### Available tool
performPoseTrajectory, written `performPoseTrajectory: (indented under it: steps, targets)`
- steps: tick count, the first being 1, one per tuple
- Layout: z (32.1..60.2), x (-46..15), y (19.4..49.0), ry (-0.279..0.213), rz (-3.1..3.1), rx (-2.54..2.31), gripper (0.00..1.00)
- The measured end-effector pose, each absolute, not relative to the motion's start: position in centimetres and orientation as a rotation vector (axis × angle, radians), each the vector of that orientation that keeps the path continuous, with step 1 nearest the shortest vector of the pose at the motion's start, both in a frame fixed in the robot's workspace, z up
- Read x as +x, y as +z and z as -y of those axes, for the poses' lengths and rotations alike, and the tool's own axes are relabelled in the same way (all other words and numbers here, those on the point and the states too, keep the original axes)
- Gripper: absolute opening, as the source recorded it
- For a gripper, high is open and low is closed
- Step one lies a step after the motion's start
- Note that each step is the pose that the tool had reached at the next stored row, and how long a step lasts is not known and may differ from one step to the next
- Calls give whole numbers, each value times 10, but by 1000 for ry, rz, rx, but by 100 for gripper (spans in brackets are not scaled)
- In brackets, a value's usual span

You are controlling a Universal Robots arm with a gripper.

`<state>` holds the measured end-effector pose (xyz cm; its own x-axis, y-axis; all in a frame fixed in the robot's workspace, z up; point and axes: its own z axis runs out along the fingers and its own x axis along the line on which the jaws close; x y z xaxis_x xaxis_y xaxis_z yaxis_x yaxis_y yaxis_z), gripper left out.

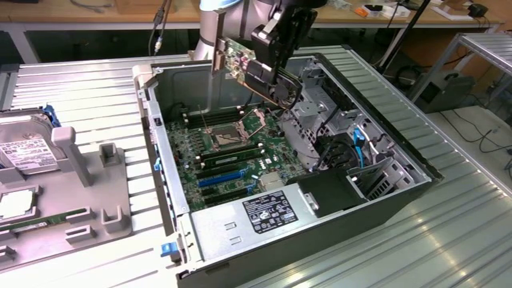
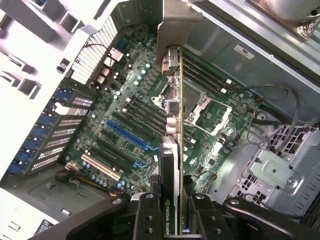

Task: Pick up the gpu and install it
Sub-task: 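Insert the gpu into the slot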

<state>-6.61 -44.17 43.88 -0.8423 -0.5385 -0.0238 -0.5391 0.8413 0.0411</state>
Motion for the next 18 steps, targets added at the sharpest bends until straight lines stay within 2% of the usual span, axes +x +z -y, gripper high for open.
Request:
performPoseTrajectory:
  steps: [18]
  targets:
    - [442, -66, 439, 73, -2944, -1069, 27]
